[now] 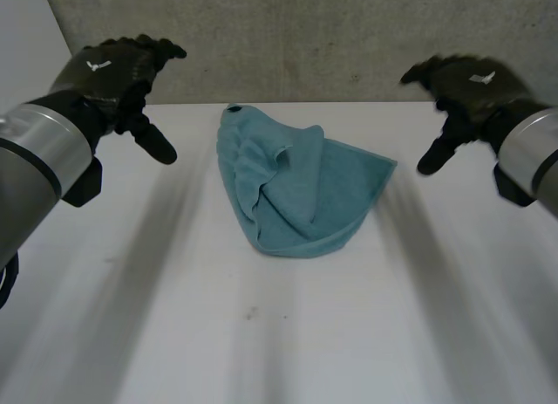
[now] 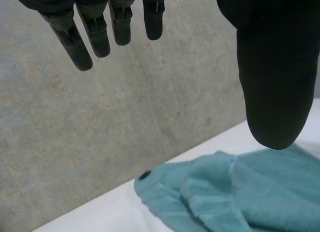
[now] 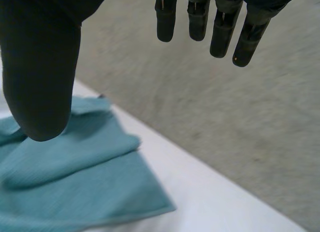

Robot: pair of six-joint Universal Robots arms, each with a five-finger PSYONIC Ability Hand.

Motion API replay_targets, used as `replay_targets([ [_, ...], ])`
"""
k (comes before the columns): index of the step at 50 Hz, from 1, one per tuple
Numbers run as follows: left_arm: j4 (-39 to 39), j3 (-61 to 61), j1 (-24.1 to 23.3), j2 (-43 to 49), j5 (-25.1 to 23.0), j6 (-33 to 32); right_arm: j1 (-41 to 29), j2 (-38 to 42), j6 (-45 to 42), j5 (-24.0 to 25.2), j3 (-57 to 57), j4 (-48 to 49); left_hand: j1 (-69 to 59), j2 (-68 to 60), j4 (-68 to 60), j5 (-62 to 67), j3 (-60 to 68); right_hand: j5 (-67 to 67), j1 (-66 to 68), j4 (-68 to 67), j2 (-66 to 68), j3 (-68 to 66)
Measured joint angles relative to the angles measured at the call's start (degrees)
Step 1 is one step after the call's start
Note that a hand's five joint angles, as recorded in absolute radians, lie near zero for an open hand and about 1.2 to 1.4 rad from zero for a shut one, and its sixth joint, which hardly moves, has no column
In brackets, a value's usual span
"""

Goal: Fold the laundry

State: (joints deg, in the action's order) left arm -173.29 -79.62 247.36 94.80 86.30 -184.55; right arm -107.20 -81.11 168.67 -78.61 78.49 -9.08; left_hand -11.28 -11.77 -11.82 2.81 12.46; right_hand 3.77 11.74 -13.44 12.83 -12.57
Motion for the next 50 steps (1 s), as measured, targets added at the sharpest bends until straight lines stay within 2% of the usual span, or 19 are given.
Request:
replay_targets([
  [10,-0.8,-1.1,-0.7,3.8,-0.1,-8.6,-3.5,7.2,-2.8,3.0,-0.7,-2.5,0.0,0.0,0.0,-0.1,0.0,7.2,7.0,-8.4,8.5,-9.2],
  [11,-0.8,-1.2,-0.8,4.3,0.0,-9.7,-4.6,11.0,-3.0,3.7,-1.0,-2.9,0.0,0.0,0.0,0.0,0.0,8.9,8.5,-10.1,10.3,-11.0],
  [20,-0.9,-1.1,-0.8,4.9,0.0,-10.8,-6.0,22.6,-3.1,4.3,-3.4,-0.8,0.0,0.0,0.0,0.0,0.0,19.1,17.9,-21.0,22.0,-21.9],
  [27,-1.5,-1.2,-0.8,5.0,0.1,-10.4,-6.6,31.4,-3.2,4.3,-6.1,6.7,0.0,0.0,0.0,0.0,0.0,26.0,23.9,-28.1,28.8,-29.1],
  [35,-2.2,-1.3,-0.9,5.8,0.1,-10.3,-6.5,34.9,-3.1,4.2,-6.7,12.1,0.0,0.0,0.0,0.0,0.0,29.0,26.4,-31.2,31.9,-32.1],
  [44,-2.3,-1.4,-1.0,6.8,0.2,-10.4,-6.5,36.4,-3.1,4.3,-6.9,14.0,0.0,0.0,0.0,0.0,0.0,30.8,28.0,-33.1,33.7,-33.9],
  [50,-2.2,-1.4,-1.0,7.0,0.2,-10.4,-6.5,37.1,-3.1,4.4,-7.6,14.3,0.0,0.0,0.0,0.0,0.0,36.6,33.0,-39.0,39.4,-39.9],
])
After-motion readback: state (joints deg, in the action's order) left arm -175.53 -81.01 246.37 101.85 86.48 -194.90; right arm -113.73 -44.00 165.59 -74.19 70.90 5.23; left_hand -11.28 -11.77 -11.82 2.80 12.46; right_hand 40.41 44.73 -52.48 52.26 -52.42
